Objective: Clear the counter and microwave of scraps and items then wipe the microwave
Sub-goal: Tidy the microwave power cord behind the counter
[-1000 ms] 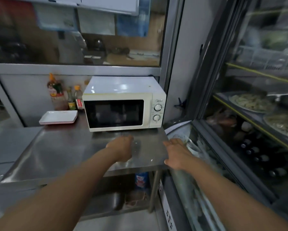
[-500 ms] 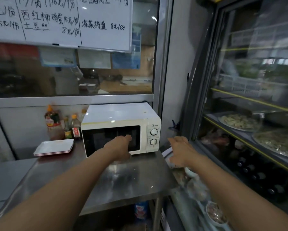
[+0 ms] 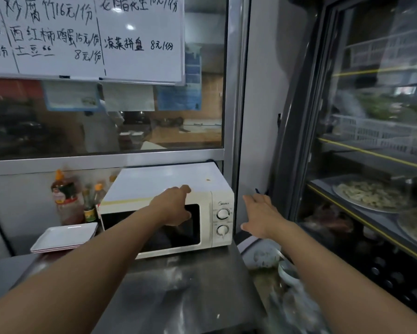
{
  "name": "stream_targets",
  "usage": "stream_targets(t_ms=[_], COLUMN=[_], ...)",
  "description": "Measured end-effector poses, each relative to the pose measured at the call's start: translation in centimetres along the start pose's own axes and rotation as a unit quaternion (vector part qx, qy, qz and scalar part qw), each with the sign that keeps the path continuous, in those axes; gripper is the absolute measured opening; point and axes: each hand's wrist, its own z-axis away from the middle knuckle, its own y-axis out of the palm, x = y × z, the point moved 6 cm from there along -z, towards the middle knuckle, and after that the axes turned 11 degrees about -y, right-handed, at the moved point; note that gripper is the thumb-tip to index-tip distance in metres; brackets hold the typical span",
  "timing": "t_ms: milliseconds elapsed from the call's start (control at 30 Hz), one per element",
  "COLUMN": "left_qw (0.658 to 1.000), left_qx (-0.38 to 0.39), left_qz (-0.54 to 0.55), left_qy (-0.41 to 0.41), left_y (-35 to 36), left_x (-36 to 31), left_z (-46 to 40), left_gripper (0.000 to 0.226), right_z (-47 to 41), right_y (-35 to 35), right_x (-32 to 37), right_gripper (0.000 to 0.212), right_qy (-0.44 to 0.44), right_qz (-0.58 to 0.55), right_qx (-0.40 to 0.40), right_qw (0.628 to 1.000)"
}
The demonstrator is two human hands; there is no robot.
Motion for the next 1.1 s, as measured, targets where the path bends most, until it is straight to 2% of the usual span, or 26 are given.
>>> stream_targets(t_ms=[333, 600, 900, 1100], left_qw=[0.999, 1.0, 0.998, 0.997], left_qx=[-0.023, -0.012, 0.014, 0.03], left_qz=[0.011, -0.008, 0.004, 0.013], left_qy=[-0.029, -0.002, 0.061, 0.065], left_y=[-0.4, 1.1, 3.6, 5.8], left_x=[-4.4, -5.1, -4.5, -4.5], left_z=[-11.2, -18.6, -28.0, -32.7], left_gripper=[0.062, 0.065, 0.062, 0.058], right_z=[-10.1, -16.5, -23.6, -27.4], right_y=[-1.1, 0.2, 3.9, 5.9], right_x=[-7.6, -10.6, -12.5, -14.9], right_gripper=[0.074, 0.076, 0.065, 0.06], right_qy=[-0.015, -0.001, 0.06, 0.081], right_qz=[0.008, -0.005, -0.065, -0.104], right_qx=[-0.012, -0.013, -0.027, -0.042], right_qw=[1.0, 1.0, 0.996, 0.99])
